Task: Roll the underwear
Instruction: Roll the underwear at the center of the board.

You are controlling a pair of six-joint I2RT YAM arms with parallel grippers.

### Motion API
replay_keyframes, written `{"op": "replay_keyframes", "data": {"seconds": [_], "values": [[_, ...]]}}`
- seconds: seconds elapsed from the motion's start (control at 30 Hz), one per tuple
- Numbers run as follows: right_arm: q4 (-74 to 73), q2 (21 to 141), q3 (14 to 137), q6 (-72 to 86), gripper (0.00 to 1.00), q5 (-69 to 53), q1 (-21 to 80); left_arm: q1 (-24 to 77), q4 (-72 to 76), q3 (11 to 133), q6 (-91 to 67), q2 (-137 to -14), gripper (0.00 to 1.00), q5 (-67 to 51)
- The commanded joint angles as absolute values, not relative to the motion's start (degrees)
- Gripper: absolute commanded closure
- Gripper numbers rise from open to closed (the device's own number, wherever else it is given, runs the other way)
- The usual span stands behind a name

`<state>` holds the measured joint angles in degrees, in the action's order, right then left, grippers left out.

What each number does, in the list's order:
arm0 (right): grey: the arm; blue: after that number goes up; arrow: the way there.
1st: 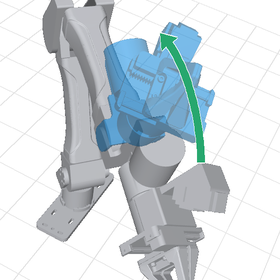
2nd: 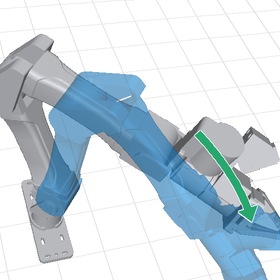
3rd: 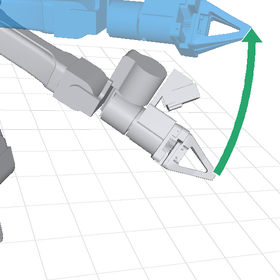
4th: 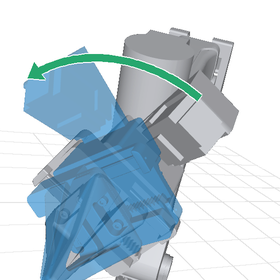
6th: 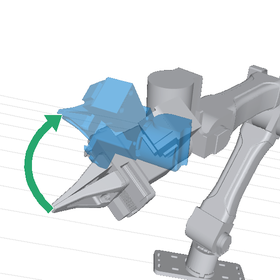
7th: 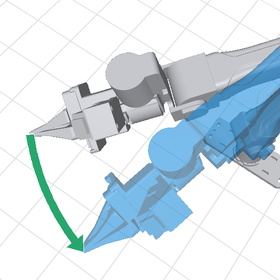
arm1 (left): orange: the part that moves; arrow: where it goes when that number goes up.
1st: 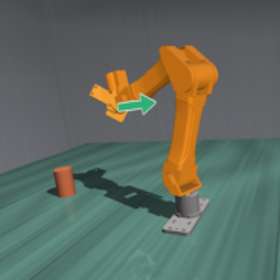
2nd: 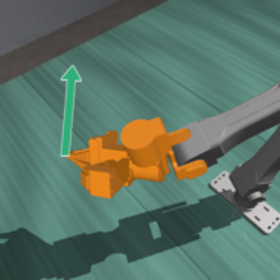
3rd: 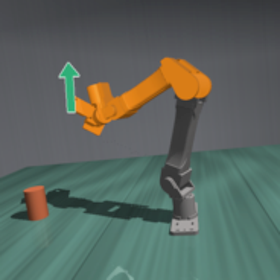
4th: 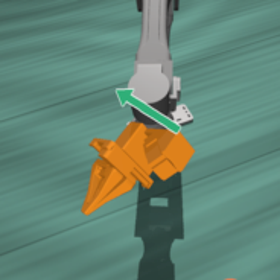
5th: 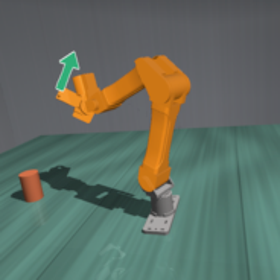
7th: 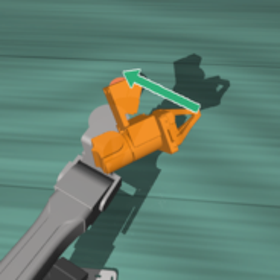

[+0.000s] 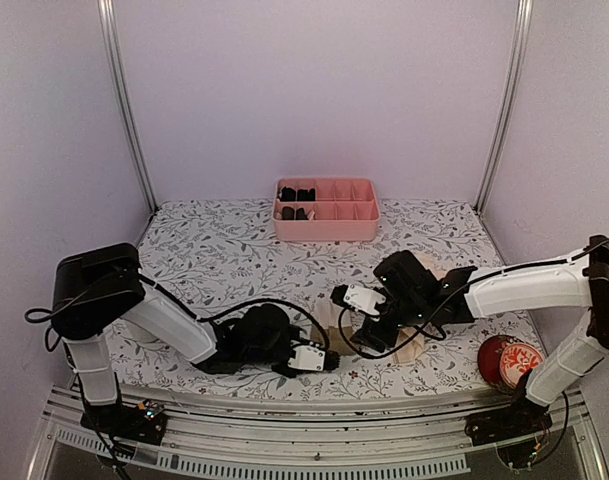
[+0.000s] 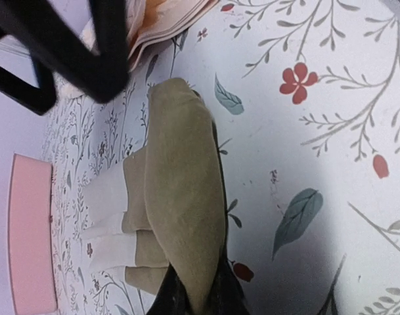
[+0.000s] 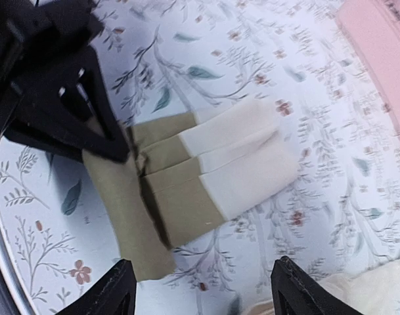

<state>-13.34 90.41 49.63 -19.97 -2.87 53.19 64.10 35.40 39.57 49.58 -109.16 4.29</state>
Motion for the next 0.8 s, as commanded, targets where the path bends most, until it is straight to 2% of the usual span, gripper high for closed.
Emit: {"op": "replay_keyframes", "data": {"seconds": [0.0, 0.2, 0.4, 0.57, 0.77], "values": [[-2.3, 81.5, 45.4, -17.7, 0.26, 15.0, 53.1, 61.1, 19.5, 42.9, 44.0, -110.1, 1.0, -3.9], [10.1, 69.0, 37.0, -20.2, 0.16, 28.0, 57.9, 56.7, 7.1, 49.5, 40.4, -111.0, 1.0, -14.1], [25.2, 61.9, 28.8, -30.4, 0.11, 38.1, 65.5, 51.4, -3.1, 56.3, 37.8, -112.1, 1.0, -23.9], [30.0, 64.6, 27.4, -36.7, 0.1, 38.3, 69.1, 48.9, -11.8, 62.7, 36.2, -117.5, 1.0, -30.7], [32.2, 76.2, 29.3, -44.4, 0.11, 37.3, 75.4, 45.8, -20.3, 69.4, 35.5, -122.2, 1.0, -39.5]]}}
